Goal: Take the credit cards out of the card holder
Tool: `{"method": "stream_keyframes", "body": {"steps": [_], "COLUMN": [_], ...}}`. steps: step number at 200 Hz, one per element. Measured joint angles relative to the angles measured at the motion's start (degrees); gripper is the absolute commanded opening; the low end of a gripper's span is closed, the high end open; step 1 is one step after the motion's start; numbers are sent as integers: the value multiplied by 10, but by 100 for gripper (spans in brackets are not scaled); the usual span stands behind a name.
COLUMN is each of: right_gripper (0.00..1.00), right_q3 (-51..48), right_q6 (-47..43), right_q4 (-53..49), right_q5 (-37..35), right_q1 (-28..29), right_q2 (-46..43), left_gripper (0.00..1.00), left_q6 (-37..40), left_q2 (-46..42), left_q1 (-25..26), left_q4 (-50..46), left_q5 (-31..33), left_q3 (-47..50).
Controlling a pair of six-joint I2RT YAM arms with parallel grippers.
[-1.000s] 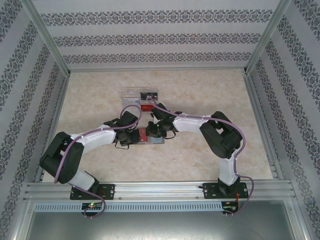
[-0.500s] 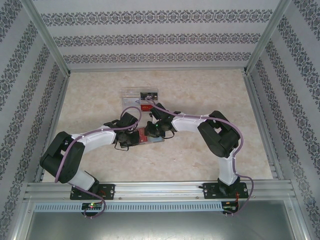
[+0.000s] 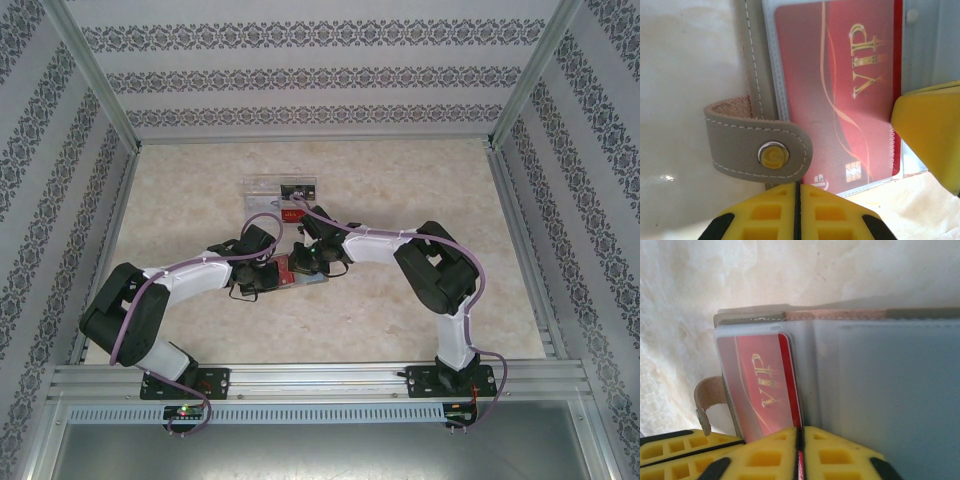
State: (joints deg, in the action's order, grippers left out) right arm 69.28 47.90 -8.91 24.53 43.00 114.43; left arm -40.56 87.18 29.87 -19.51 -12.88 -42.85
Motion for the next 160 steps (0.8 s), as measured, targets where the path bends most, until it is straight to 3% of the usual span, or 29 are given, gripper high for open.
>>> {"method": "stream_keyframes", "body": {"steps": [133,145,160], "right_gripper": [0,14,18], "right_q3": [-35,-35,-34], "right_q6": [-14,-17,-20], "right_q4": [6,6,6], "right_q5": [-1,1,8], "right_q1": [-53,-53,-53], "right_q2": [-40,-40,-40], "left_gripper": [4,4,3], "left_q6": [0,0,0], "left_q2": [0,1,7], "left_q1": [0,0,0], "left_q4": [-2,-2,-2], "left_q5": [0,0,0], "left_q3": [-7,-9,-16]}}
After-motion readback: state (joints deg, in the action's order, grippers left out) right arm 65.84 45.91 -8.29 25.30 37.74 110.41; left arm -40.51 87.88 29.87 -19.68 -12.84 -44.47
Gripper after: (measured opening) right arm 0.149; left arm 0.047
